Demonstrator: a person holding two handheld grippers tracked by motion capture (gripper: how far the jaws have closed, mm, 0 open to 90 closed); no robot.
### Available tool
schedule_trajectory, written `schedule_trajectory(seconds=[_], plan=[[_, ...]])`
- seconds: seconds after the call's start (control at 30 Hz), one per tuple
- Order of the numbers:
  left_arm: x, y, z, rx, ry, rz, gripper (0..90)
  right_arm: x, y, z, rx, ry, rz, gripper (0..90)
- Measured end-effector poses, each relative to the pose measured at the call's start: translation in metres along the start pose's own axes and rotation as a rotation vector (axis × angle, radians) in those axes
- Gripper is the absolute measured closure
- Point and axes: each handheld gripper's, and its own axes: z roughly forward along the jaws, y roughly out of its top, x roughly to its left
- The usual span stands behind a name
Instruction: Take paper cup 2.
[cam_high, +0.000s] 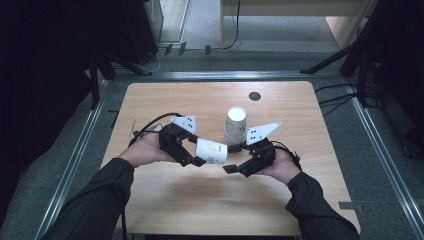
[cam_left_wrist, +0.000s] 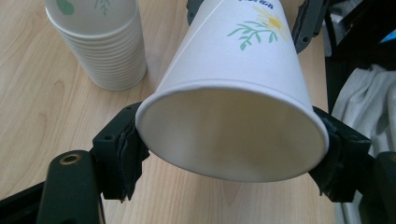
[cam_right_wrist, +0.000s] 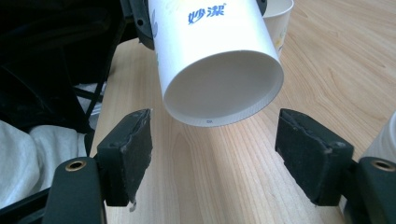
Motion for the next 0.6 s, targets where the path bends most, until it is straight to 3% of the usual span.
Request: schedule_trajectory(seconds=[0.3,0.6], plan=[[0.000,0.008,0.008,0.121,0.008,0.022,23.0,0.000,0.000,0.007,0.015,-0.006,-0.003,27.6],[-0.001,0.017,0.014,0.193,0.008,0.028,22.9,0.001,0.002,0.018,0.044,-0.011,-0.019,27.6]])
